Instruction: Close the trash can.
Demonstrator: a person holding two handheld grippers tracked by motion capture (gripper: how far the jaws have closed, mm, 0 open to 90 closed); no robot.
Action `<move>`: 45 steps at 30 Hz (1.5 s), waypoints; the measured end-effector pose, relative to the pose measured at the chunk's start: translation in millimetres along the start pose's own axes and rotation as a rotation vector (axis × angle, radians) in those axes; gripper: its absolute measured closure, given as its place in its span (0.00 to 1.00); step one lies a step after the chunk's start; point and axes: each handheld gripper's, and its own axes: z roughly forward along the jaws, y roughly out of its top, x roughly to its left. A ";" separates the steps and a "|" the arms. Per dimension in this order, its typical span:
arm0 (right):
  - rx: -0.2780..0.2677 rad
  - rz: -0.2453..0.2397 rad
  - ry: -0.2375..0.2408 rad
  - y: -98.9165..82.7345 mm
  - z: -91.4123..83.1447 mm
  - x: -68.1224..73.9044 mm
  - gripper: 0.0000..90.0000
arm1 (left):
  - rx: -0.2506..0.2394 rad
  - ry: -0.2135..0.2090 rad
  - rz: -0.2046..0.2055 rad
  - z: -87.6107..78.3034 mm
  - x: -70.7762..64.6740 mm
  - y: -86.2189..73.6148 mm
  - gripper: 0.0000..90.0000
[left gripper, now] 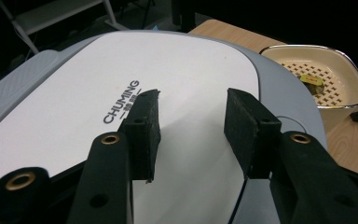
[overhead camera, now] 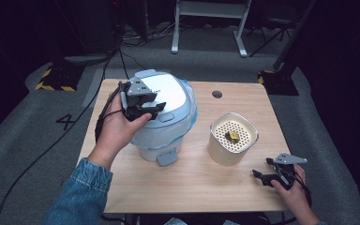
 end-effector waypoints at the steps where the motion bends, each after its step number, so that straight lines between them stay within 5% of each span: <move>1: 0.000 0.000 0.000 0.0 0.0 0.0 0.17 | -0.008 -0.013 -0.008 0.8 0.8 -0.4 0.62; 4: 0.000 0.000 0.000 0.0 0.0 0.0 0.17 | -0.033 -0.030 -0.031 2.6 2.9 -2.6 0.59; 5: 0.000 0.000 0.000 0.0 0.0 0.0 0.17 | -0.037 -0.033 -0.033 3.3 3.0 -2.6 0.50; 8: 0.000 0.000 0.000 0.0 0.0 0.0 0.17 | -0.060 -0.117 -0.070 3.8 1.3 -1.4 0.41; 17: 0.000 0.000 0.000 0.1 0.0 -0.1 0.17 | -0.158 -0.227 -0.013 -11.7 -13.4 4.4 0.35; 26: 0.000 0.000 0.001 0.1 0.0 -0.1 0.17 | -0.154 -0.179 0.052 -37.1 -23.5 -7.2 0.32; 45: 0.002 0.000 -0.001 0.1 0.0 -0.1 0.17 | -0.142 -0.129 -0.010 -70.7 -34.9 -72.9 0.31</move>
